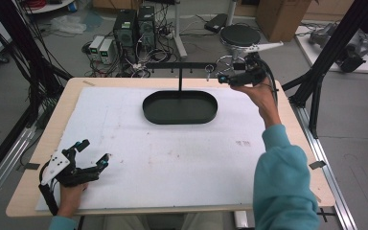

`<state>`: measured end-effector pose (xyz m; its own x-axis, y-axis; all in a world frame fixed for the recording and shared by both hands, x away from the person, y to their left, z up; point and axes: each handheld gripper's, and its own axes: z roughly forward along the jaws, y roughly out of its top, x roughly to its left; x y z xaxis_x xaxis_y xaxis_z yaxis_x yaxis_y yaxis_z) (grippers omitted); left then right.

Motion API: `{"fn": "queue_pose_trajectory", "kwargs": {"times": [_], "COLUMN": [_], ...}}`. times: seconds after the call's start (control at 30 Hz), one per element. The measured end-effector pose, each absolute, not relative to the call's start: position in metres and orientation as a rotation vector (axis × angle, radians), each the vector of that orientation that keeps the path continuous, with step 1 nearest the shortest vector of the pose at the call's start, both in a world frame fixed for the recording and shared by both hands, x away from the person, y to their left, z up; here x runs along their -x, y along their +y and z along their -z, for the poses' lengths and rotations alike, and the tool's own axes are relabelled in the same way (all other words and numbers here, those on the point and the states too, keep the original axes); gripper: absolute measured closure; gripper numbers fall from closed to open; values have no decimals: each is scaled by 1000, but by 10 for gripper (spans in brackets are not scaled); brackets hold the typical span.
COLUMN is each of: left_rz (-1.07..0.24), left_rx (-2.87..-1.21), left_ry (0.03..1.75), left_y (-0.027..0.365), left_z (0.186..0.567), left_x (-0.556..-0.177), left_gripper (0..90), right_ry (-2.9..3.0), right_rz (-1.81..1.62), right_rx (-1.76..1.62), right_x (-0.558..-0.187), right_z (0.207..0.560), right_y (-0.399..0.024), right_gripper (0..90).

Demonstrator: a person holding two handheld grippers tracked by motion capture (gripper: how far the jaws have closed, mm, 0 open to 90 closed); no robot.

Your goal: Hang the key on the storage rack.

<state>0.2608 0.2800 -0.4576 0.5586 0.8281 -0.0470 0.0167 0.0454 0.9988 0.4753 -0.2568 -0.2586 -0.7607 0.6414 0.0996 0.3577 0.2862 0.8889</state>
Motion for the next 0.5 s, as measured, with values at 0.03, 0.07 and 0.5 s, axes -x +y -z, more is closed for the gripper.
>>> {"fn": "queue_pose_trajectory", "kwargs": {"times": [0.03,0.07,0.5], "left_rz": [-728,-729,-740], "left_rx": [-1399,-1399,-1399], "left_ry": [790,790,781], "left_y": [280,280,279], "left_z": [458,458,458], "left_x": [-261,-261,-260], "left_gripper": [81,82,81], "right_ry": [2276,2266,2074], "right_rz": [-1468,-1479,-1650], "right_rx": [-899,-879,-796], "right_x": [-466,-455,-345], "right_z": [260,263,338], "right_y": [-261,-265,-315], "right_gripper": [7,7,7]}}
